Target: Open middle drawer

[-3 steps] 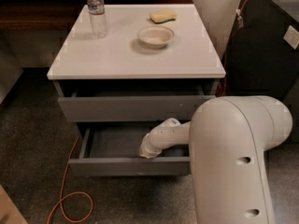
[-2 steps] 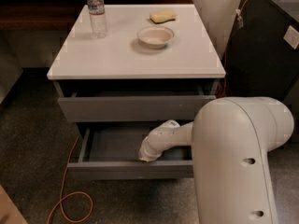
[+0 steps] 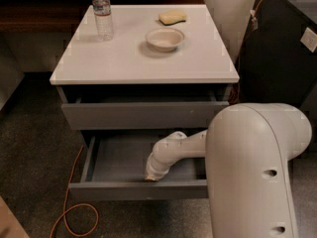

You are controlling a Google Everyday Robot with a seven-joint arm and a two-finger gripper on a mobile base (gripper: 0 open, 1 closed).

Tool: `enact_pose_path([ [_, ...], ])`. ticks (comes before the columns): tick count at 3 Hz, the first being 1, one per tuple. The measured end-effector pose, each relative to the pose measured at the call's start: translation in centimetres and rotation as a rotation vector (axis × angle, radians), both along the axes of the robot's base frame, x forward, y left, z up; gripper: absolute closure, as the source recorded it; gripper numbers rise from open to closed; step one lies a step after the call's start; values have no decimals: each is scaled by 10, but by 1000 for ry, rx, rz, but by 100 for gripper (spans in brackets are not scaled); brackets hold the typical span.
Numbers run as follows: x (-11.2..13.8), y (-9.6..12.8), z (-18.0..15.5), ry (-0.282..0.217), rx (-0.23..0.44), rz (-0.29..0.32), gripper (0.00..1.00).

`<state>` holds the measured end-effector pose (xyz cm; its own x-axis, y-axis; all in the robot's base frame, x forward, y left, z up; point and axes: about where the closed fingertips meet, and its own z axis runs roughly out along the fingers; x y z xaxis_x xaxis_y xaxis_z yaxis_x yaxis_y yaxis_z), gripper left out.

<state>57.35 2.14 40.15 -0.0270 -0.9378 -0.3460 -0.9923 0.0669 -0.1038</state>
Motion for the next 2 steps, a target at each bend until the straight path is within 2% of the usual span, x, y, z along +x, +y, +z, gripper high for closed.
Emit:
enact_pose_path([
  [2, -50, 11, 6, 77, -19, 53, 100],
])
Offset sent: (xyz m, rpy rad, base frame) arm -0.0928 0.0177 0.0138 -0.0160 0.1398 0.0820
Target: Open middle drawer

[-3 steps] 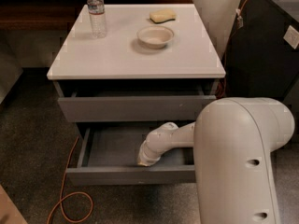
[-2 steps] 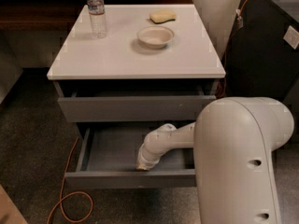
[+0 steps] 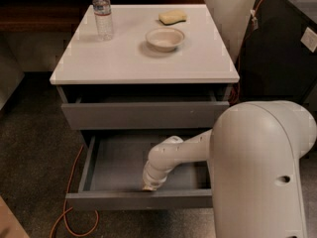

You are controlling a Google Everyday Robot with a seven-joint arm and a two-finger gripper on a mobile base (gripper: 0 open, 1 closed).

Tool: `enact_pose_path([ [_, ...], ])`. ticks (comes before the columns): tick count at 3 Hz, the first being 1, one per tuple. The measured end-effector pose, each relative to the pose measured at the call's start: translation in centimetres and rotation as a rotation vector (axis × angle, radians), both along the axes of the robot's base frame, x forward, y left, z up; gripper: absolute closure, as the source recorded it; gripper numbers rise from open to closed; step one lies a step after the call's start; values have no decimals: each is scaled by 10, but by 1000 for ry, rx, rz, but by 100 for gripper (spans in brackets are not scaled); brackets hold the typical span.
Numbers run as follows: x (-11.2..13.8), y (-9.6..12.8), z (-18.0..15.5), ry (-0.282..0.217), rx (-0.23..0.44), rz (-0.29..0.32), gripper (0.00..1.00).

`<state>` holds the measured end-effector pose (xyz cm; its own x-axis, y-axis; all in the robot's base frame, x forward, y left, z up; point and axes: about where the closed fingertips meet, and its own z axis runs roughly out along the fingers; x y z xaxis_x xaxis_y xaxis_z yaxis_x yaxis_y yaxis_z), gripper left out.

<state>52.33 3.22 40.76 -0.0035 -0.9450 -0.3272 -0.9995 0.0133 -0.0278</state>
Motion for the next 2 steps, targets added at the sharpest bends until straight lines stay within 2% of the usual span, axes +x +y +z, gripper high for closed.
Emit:
enact_pose_path([
  [1, -24, 2, 4, 36, 7, 11, 100],
  [2, -26, 3, 4, 39, 8, 13, 100],
])
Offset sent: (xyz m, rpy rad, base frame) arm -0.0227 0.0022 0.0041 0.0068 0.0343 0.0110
